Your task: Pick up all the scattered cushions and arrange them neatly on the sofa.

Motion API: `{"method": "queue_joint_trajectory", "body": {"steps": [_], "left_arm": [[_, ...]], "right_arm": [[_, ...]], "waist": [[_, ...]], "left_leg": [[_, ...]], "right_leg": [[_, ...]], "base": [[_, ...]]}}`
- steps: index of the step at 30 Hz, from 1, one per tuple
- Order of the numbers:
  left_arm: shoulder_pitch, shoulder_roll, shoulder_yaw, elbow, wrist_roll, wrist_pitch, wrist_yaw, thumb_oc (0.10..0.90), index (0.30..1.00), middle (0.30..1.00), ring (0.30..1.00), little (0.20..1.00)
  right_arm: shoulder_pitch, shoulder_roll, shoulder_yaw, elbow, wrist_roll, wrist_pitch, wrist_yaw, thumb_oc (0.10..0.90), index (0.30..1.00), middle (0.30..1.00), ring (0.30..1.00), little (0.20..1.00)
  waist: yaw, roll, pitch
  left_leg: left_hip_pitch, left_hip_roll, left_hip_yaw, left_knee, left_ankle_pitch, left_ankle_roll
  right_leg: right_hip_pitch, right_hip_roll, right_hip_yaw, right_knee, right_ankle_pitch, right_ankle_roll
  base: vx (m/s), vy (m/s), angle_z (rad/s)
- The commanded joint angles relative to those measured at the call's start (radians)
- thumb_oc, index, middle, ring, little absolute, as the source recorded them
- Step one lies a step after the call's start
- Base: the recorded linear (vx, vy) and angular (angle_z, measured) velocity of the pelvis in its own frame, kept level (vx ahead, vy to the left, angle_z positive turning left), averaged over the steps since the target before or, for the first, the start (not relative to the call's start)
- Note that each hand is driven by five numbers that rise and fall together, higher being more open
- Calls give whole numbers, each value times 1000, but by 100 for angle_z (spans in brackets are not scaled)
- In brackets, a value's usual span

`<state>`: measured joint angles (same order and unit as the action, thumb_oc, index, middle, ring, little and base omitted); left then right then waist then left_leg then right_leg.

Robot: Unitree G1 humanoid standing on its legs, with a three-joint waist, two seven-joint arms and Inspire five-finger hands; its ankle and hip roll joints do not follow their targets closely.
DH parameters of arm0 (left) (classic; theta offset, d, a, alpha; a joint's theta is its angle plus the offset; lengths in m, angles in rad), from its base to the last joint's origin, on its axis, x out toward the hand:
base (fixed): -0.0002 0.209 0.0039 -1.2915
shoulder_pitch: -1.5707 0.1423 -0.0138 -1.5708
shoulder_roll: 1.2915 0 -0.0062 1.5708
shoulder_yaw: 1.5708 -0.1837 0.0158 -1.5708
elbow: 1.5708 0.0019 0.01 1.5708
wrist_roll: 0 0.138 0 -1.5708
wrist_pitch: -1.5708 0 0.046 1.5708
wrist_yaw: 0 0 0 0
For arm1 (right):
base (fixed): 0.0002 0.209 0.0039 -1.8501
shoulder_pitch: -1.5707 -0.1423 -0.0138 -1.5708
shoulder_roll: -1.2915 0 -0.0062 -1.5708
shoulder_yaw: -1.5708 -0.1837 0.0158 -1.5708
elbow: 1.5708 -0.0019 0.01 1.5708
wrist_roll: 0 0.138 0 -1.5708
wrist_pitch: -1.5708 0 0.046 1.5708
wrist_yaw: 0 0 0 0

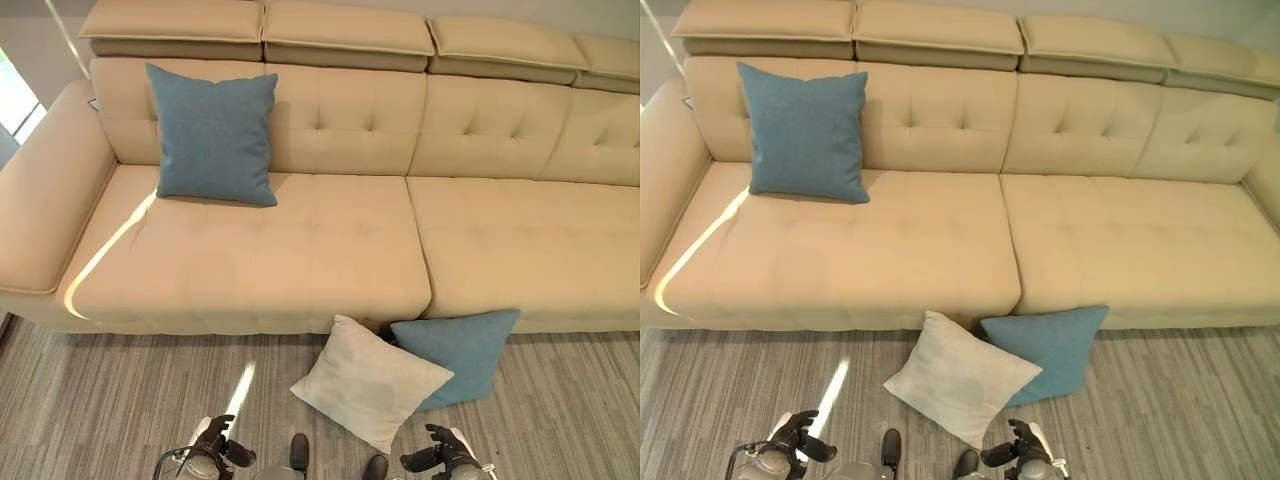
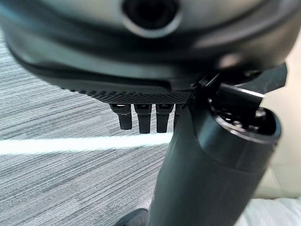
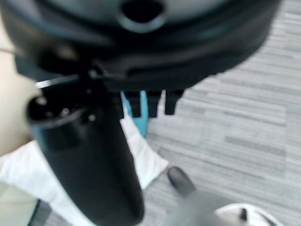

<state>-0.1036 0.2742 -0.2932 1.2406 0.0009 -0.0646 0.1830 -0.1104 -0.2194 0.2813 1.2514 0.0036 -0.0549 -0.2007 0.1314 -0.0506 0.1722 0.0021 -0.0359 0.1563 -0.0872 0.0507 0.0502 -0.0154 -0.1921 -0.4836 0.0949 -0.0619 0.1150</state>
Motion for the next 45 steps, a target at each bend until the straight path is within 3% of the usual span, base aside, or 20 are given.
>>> {"method": "queue_joint_trajectory", "body": {"steps": [1, 4, 7, 8, 9, 11, 13, 15, 17, 19, 25, 27, 30, 37, 45], "left_arm": [[-12, -10, 29, 29, 1, -22, 4, 800, 900, 900, 900, 900], [-27, -21, 14, 20, 1, -29, 10, 800, 900, 900, 900, 900], [-61, -29, 9, -7, -30, -41, 26, 800, 900, 900, 900, 900], [-80, -31, 3, -20, -49, -46, 34, 800, 900, 900, 900, 900], [-102, -34, -6, -41, -81, -57, 52, 800, 900, 900, 900, 900], [-111, -35, -6, -56, -95, -63, 66, 800, 900, 900, 900, 900], [-131, -31, -3, -87, -125, -74, 95, 800, 900, 900, 900, 900], [-184, -6, 0, -154, -193, -116, 163, 800, 900, 900, 900, 900], [-190, -4, 1, -166, -210, -125, 176, 800, 900, 900, 900, 900], [-223, 5, -1, -221, -254, -156, 228, 800, 900, 900, 900, 900], [-330, 21, -27, -307, -304, -199, 316, 800, 900, 900, 900, 900], [-353, 23, -32, -314, -309, -199, 323, 800, 900, 900, 900, 900], [-470, 48, -64, -314, -333, -208, 329, 800, 900, 900, 900, 900], [-605, 91, -71, -326, -362, -218, 345, 800, 900, 900, 900, 900], [-734, 144, -104, -318, -328, -210, 383, 800, 900, 900, 900, 900]], "right_arm": [[7, -84, 16, -26, -10, -12, -35, 800, 900, 900, 900, 900], [6, -93, 8, -34, 0, -19, -45, 800, 900, 900, 900, 900], [-6, -106, 3, -42, 21, -29, -64, 800, 900, 900, 900, 900], [-23, -111, 6, -45, 31, -35, -72, 800, 900, 900, 900, 900], [-39, -118, -1, -62, 47, -42, -92, 800, 900, 900, 900, 900], [-41, -119, -8, -70, 49, -44, -104, 800, 900, 900, 900, 900], [-53, -119, -15, -91, 44, -47, -134, 800, 900, 900, 900, 900], [-113, -111, -11, -163, 56, -61, -196, 800, 900, 900, 900, 900], [-121, -111, -15, -181, 58, -63, -211, 800, 900, 900, 900, 900], [-168, -116, -21, -250, 53, -71, -286, 800, 900, 900, 900, 900], [-281, -120, -55, -342, 73, -101, -455, 800, 900, 900, 900, 900], [-302, -119, -61, -348, 86, -110, -473, 800, 900, 900, 900, 900], [-418, -146, -71, -322, 148, -138, -507, 800, 900, 900, 900, 900], [-532, -168, -91, -360, 190, -181, -571, 800, 900, 900, 900, 900], [-600, -195, -106, -377, 168, -203, -668, 800, 900, 900, 900, 900]], "waist": [[6, 0, -21], [-23, 11, -6], [-31, 9, 44], [-24, 8, 68], [-22, 10, 86], [-32, 18, 83], [-45, 31, 102], [-48, 33, 151], [-49, 33, 153], [-57, 40, 192], [-84, 56, 249], [-89, 58, 251], [-111, 72, 286], [-135, 86, 298], [-158, 118, 289]], "left_leg": [[-36, -1, -120, 40, -78, -48], [-39, 1, -130, 43, -78, -57], [-116, 3, -144, 154, -94, -73], [-165, -5, -175, 209, -93, -85], [-222, -28, -252, 230, -91, -96], [-231, -25, -262, 209, -89, -90], [-260, -9, -248, 191, -74, -81], [-363, -13, -222, 211, -47, -79], [-383, -10, -212, 213, -43, -78], [-457, -4, -189, 237, -36, -73], [-643, 8, -170, 303, -57, -75], [-675, 5, -171, 313, -57, -74], [-789, 3, -170, 359, -62, -75], [-972, 3, -170, 453, -90, -73], [-1174, 12, -158, 643, -160, -60]], "right_leg": [[-9, 65, 83, -55, 46, 15], [-15, 89, 129, -103, 61, 8], [-21, 90, 154, -124, 70, -3], [-36, 87, 163, -116, 73, -7], [-75, 89, 167, -103, 75, -14], [-94, 92, 163, -96, 72, -13], [-153, 94, 163, -65, 66, -18], [-295, 84, 196, 13, 71, -28], [-322, 82, 201, 21, 71, -29], [-408, 65, 212, 57, 81, -29], [-596, 34, 225, 120, 79, -8], [-622, 32, 228, 123, 78, -9], [-739, 17, 244, 165, 80, -11], [-919, -1, 271, 251, 61, -15], [-1131, -4, 320, 453, -10, -31]], "base": [[4, -112, -37], [-27, -78, -3], [-142, -47, 12], [-265, -32, 16], [-177, -4, 10], [-103, 6, -11], [-143, 31, -21], [-243, 125, -14], [-109, 92, -44], [-127, 93, -48], [-102, 68, -10], [-72, 19, -3], [-65, 42, 5], [-13, 10, 0], [3, 2, 3]]}}
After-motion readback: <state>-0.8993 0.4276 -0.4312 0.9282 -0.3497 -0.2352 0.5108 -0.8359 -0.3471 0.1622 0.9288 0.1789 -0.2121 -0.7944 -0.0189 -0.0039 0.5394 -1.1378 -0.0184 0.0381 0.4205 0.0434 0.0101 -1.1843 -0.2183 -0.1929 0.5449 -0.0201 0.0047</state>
